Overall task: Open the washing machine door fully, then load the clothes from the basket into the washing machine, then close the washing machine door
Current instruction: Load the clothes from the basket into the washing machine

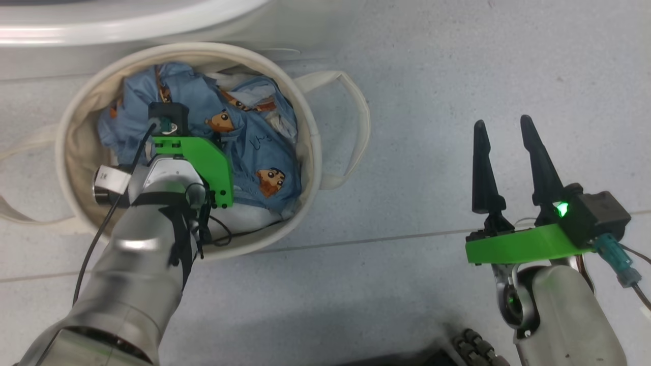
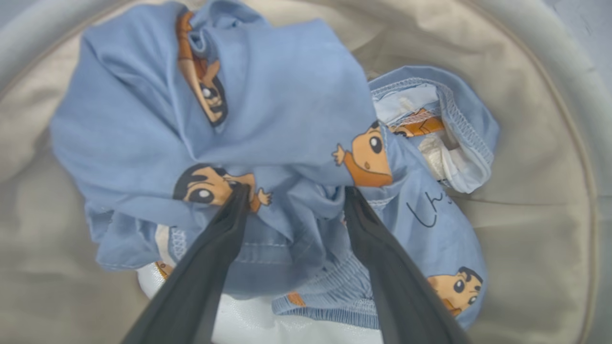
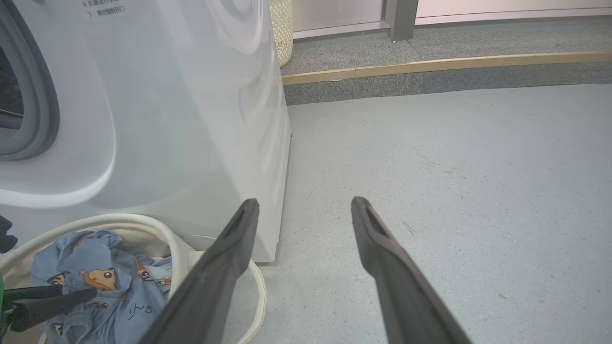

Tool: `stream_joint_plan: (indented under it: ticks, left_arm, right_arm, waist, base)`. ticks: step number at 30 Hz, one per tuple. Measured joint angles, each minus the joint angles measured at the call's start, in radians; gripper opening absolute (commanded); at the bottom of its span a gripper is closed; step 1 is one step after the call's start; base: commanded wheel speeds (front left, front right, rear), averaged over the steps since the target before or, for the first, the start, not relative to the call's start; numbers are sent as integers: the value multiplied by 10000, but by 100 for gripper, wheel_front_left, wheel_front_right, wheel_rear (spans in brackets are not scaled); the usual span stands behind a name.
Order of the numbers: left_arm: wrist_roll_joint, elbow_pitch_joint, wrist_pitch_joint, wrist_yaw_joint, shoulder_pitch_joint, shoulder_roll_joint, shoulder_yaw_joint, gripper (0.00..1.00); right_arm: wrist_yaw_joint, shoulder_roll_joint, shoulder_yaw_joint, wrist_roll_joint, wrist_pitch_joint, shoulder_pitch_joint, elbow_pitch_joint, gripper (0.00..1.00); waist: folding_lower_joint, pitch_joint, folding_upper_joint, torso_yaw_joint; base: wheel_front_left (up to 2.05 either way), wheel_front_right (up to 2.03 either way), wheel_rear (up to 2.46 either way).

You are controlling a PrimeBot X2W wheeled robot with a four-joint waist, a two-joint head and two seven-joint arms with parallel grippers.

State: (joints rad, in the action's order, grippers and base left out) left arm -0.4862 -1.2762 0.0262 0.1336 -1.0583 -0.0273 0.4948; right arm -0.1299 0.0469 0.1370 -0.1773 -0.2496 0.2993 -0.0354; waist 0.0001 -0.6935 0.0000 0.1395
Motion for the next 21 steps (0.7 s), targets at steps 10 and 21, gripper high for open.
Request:
stream_joint_plan:
  ticks: [10, 21]
  left_arm:
    - [-736, -48, 75, 65, -360, 4, 391, 0]
    - [-800, -61, -2410, 163, -203, 8, 798, 0]
  right_arm:
    - [0, 2, 19, 468, -2, 39, 136, 100]
    - [0, 13, -104, 502, -2, 268, 50, 100]
  waist:
    - [0, -468, 0, -173]
    - [0, 104, 0, -821]
  base:
    - [0, 0, 0]
    - [0, 0, 0]
